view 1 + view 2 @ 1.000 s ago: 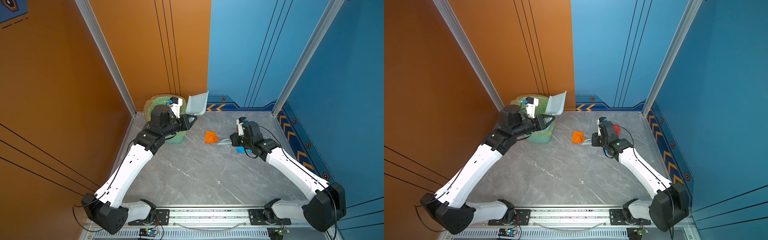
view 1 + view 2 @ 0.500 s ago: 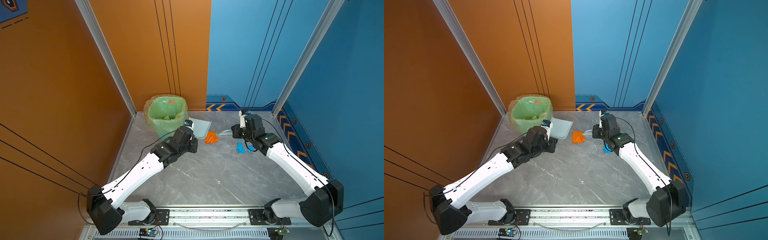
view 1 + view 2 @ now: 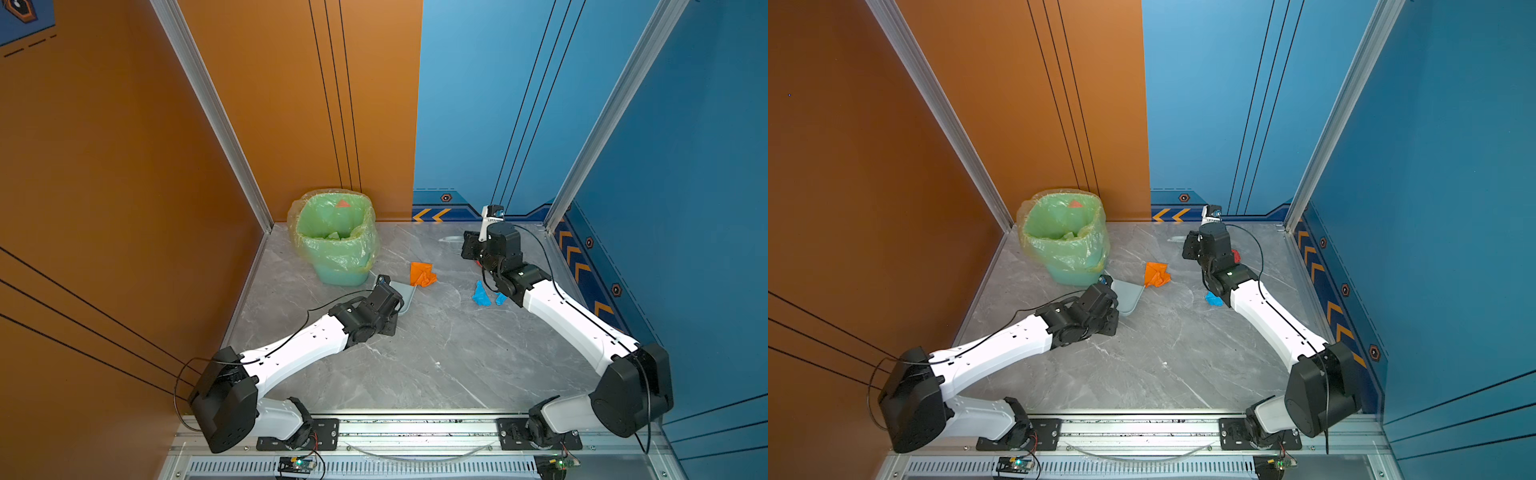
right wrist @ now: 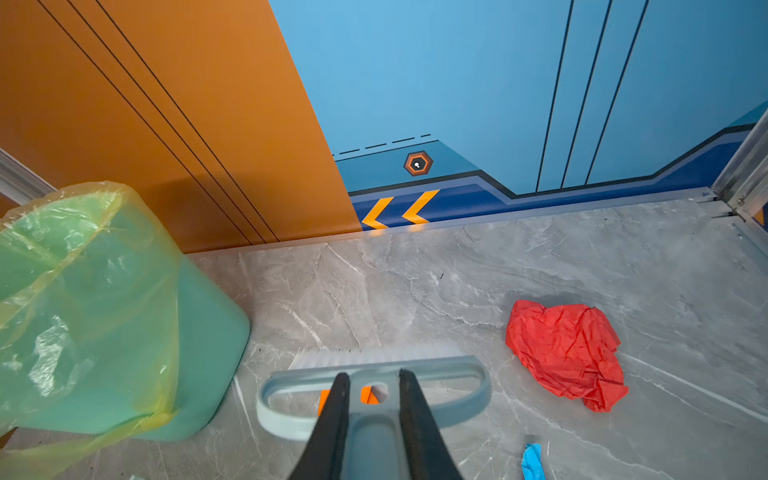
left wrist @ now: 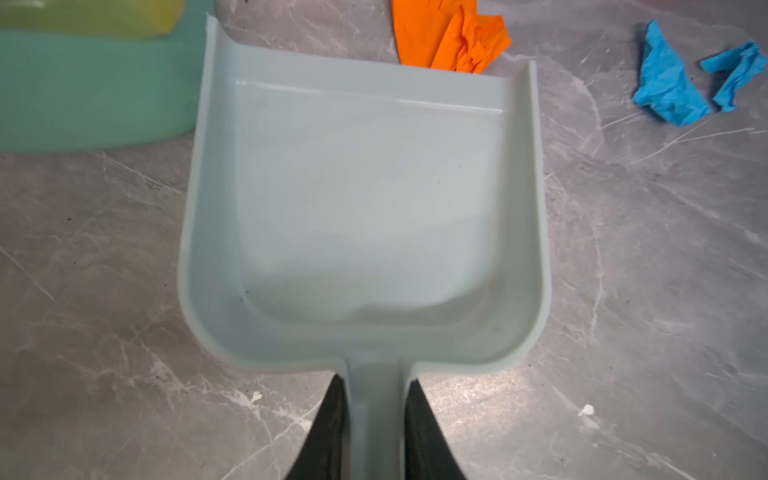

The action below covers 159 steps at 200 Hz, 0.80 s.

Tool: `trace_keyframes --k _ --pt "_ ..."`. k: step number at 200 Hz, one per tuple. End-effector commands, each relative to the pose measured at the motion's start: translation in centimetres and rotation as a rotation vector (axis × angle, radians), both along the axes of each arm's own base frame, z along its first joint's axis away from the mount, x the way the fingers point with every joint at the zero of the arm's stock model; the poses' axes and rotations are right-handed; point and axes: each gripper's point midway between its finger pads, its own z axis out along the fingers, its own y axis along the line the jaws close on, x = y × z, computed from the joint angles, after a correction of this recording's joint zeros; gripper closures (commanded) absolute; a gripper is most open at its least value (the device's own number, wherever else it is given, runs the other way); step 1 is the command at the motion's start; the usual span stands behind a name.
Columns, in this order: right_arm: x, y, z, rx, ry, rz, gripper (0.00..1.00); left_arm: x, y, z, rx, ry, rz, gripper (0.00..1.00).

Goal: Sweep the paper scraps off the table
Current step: 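Lower the empty dustpan to the table with the left gripper while the right brush moves, then sweep the second orange scrap into the dustpan with the right gripper's brush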

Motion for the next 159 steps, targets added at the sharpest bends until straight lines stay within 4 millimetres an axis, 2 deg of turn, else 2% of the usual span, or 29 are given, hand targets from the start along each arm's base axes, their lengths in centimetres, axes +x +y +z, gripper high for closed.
trace_keyframes --k 1,47,81,127,159 --pt "1.1 -0.5 -0.4 0.034 -0.060 -0.054 1.00 -0.1 -0.6 -0.7 -0.012 0.014 0.013 1.00" --pt "2.4 0.4 -3.0 0.037 -0.038 -0.043 1.00 -0.4 -1.4 -3.5 0.036 0.080 -0.010 1.00" --pt "3.4 2.6 -5.5 0.023 0.021 0.039 1.00 -0.7 -2.8 -4.7 0.043 0.098 -0.035 1.00" --pt "4.7 4.8 -8.1 0.011 0.075 0.078 1.00 -0.8 -3.4 -6.5 0.050 0.141 -0.044 1.00" --pt "4.6 7.8 -9.5 -0.044 0.124 0.186 1.00 -0.8 -3.5 -6.8 0.050 0.156 -0.050 1.00"
